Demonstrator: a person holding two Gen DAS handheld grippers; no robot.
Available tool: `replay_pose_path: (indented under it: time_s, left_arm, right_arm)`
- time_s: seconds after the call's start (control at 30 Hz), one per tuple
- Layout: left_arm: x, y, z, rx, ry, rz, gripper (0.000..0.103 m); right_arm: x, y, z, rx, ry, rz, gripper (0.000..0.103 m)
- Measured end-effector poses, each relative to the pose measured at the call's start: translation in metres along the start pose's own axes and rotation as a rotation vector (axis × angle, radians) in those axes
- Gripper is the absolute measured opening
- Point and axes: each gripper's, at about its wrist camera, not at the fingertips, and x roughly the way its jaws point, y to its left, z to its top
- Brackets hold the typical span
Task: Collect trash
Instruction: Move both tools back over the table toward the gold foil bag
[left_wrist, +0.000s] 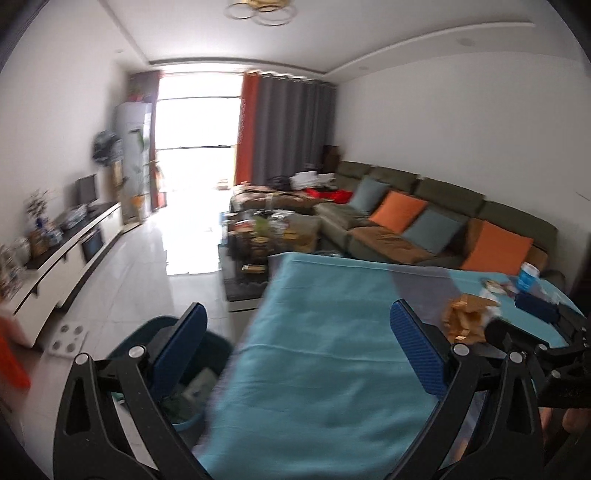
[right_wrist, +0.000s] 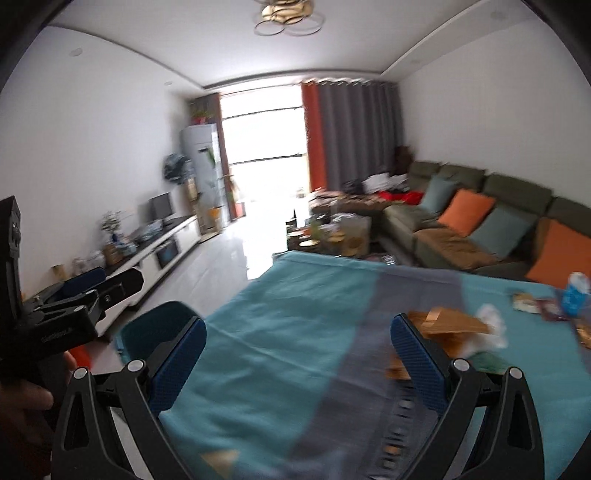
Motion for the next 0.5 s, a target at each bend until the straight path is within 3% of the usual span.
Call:
replay_pose_path:
  time_s: [0.23,0.5]
  left_arm:
    - [-0.005,-0.052,-0.008,0.074,-0.03,-0.161,0.098]
    - [0.013,-0.093,-0.028,0.13,0.044,-0.3,0.098]
  right_arm:
    - [-0.038,-0.035,-0.022,0.026,-0.052,-0.145,0.096]
    - [-0.057,-0.084,-0.055,0.11,0.0,-0.299,0.096]
